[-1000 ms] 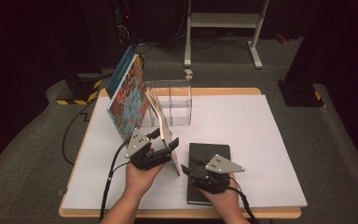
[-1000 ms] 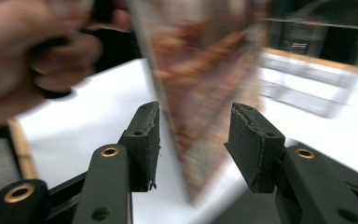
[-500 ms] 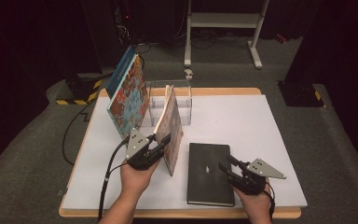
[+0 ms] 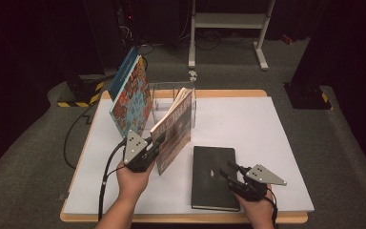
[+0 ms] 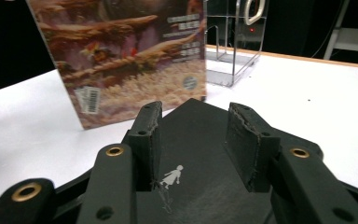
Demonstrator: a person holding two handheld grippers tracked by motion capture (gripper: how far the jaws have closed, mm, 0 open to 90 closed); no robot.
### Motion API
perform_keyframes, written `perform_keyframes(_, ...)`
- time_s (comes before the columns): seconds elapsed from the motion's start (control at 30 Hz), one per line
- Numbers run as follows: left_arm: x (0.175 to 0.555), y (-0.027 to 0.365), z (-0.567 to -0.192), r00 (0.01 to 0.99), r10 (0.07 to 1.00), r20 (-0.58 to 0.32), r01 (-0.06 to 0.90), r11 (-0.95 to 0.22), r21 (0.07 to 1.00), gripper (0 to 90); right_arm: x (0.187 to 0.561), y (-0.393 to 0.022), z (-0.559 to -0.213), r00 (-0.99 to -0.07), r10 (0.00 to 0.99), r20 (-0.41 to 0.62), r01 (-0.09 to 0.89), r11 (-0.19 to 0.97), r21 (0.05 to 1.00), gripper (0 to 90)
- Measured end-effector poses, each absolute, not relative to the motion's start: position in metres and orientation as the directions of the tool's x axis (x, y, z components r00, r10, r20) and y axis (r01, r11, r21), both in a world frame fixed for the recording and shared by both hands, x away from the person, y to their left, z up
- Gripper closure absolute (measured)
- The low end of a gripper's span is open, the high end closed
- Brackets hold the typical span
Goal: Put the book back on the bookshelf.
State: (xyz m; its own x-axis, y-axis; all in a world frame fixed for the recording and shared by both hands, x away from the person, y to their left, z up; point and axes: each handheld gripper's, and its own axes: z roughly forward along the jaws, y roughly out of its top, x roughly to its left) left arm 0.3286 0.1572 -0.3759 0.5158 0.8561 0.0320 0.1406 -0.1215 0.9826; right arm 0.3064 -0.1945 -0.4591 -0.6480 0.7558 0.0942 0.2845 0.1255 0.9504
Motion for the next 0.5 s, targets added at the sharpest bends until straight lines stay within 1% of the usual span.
perform_keyframes(0.23, 0.320, 0.176, -0.379, 0.524, 0.849, 0.060, 0.123, -0.146, 0.982, 83.5, 0.309, -0.198, -0.461, -0.638, 0.762, 0.110, 0.298, 0.113, 0.948, 55.6)
perform_keyframes(0.4, 0.319, 0.180, -0.382, 0.539, 0.842, 0.033, 0.124, -0.118, 0.985, 82.7, 0.310, -0.197, -0.462, -0.636, 0.763, 0.114, 0.304, 0.112, 0.946, 55.0)
perform_keyframes(0.5, 0.321, 0.180, -0.381, 0.553, 0.833, 0.019, 0.127, -0.107, 0.986, 80.0, 0.310, -0.197, -0.463, -0.636, 0.763, 0.110, 0.303, 0.116, 0.946, 54.9)
